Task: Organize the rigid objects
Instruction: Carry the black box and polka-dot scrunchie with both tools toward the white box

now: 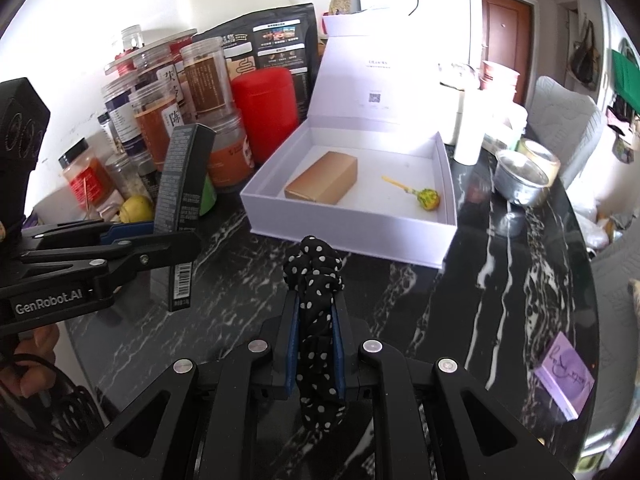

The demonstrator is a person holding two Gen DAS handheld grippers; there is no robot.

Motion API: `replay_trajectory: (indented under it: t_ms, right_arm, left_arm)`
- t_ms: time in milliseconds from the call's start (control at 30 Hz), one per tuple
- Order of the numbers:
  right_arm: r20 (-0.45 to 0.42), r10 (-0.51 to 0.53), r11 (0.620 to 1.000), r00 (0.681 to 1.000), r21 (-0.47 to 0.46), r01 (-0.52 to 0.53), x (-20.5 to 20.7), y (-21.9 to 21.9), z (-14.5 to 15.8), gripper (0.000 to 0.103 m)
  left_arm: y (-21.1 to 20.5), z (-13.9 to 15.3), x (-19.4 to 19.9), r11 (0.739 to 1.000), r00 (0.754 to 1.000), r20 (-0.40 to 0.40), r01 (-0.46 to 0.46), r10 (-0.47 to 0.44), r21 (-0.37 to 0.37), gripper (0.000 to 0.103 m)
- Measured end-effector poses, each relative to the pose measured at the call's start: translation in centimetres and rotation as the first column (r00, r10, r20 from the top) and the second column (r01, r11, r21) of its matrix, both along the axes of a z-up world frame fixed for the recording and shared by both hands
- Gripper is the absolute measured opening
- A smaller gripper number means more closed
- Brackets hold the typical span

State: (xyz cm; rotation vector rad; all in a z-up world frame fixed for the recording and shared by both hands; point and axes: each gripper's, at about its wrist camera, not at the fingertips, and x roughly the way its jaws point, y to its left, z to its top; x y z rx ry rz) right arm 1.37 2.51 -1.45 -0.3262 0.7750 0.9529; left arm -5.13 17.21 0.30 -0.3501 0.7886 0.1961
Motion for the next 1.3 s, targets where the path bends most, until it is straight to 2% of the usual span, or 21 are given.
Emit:
replay_trajectory:
  t_ms: [200,333,633,833,1300]
  right_arm:
    - [0.003,-0.010,1.000,1.000,0.021,0.010,1.4,0.8,1.0,0.014]
    - [0.011,-0.018,1.000,1.000,0.026,0.017,2.4,1.4,1.5,0.014]
    - [0.031,-0.019,0.999,0.999,0.037,0.018,5.0,3.0,2.5,0.014]
    - [0.020,-0.034,0.999,0.999,0.041,0.033,7.0,3.9,2.5,0.015]
    - [-0.018,-0.050,0.997,0.999,0.049,0.051,10.9,6.0,1.5,0.015]
  left_arm:
    - [1.2,0.6,1.8,1.000,1.000,0.007,0.010,-0.010,0.010,0.028]
    - [1.7,1.0,3.1,0.999,1.000,0.013,0.001,-0.002,0.052,0.028]
    - [3.3,1.0,6.7,0.999,1.000,0.010,0.022,-0.023,0.039,0.028]
    - [4.1,0.4,9.0,0.997,0.999,-0.014,0.045,-0.044,0.058,0.028]
    - [6.1,-1.9,14.0,0.996,0.992,-0.105,0.080,-0.075,0.042,0.028]
